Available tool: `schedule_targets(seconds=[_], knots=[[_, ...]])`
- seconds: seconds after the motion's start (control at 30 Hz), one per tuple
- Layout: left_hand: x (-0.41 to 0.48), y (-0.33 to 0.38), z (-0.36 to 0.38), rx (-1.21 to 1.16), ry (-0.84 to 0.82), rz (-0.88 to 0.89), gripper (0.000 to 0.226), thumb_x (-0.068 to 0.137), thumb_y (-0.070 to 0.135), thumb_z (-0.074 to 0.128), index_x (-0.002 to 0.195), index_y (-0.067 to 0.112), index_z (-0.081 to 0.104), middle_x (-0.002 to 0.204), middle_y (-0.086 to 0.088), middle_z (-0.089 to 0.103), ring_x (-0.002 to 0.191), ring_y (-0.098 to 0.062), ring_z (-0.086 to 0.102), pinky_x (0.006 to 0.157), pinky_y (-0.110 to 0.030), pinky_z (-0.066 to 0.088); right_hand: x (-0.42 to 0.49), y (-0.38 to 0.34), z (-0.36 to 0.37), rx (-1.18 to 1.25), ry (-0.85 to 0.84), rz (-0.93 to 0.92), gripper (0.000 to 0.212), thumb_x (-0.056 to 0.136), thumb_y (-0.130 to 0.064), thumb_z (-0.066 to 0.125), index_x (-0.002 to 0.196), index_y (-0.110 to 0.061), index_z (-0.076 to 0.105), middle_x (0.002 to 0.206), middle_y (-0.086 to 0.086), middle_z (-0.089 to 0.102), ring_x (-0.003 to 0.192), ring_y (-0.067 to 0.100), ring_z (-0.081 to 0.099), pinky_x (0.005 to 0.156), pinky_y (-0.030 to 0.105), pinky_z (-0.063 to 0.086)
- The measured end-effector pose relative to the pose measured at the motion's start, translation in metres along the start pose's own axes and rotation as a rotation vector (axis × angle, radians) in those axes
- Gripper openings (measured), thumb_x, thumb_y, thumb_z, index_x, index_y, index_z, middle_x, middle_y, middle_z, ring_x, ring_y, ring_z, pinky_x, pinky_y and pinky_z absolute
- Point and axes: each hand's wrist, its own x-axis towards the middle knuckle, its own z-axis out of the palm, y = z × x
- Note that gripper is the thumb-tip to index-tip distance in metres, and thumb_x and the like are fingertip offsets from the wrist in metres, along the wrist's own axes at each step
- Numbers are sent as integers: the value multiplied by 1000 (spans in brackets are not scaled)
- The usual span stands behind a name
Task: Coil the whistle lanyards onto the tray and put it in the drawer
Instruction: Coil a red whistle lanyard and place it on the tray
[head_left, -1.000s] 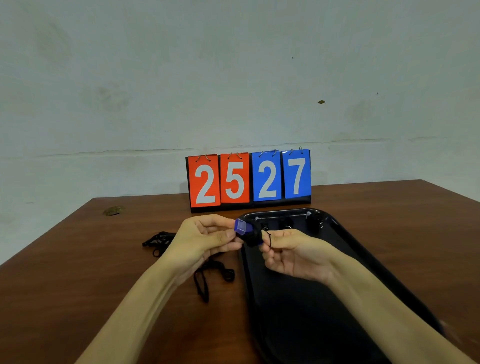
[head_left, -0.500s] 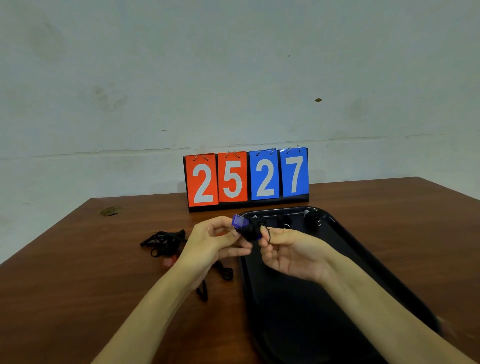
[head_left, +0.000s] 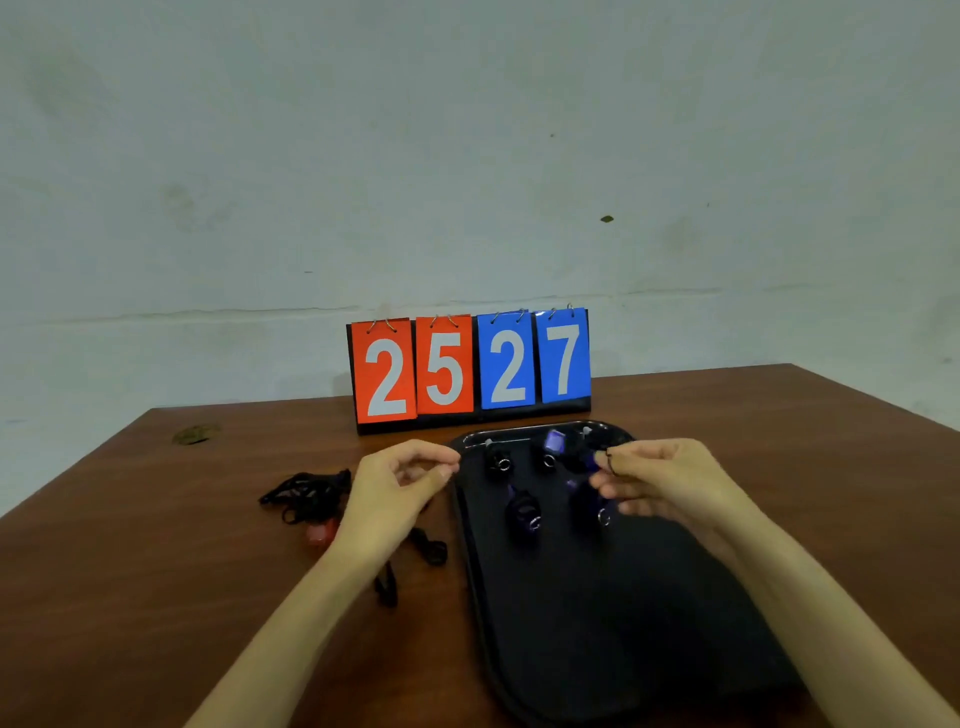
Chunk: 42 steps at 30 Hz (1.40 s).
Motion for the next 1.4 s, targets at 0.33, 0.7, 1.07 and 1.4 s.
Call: schedule_targets(seconds=[0.33, 0.7, 1.07, 1.4], knots=[[9, -24, -12, 245, 278, -78, 16, 90, 12, 59, 86, 26, 66, 95, 6, 65, 86, -4, 59, 64, -14, 43, 6, 41, -23, -870, 484, -96, 17, 77, -25, 64, 66, -13, 68, 60, 1, 67, 60, 22, 63, 60, 30, 52], [13, -29, -17, 284, 341, -83, 13, 89, 10, 59, 89, 20, 68, 97, 0, 66, 85, -10, 61, 63, -11, 47, 1, 37, -20, -1018, 476, -108, 30, 86, -37, 49, 69, -17, 63, 59, -2, 58, 54, 13, 50, 48, 23, 36], [15, -19, -58, 730, -149, -59, 40, 81, -8, 50, 77, 28, 66, 101, 8, 59, 98, -7, 52, 79, -21, 40, -5, -2, 33, -991, 399, -393, 19, 91, -36, 49, 83, -26, 62, 78, -6, 65, 70, 11, 58, 61, 25, 42], [19, -37, -46, 968, -57, 105, 27, 93, 22, 51, 120, 28, 56, 109, 6, 57, 101, -11, 54, 87, -28, 49, 44, 2, 162, -1091, 23, -581, 24, 92, -31, 48, 96, -13, 64, 98, 4, 66, 96, 22, 58, 89, 40, 49]])
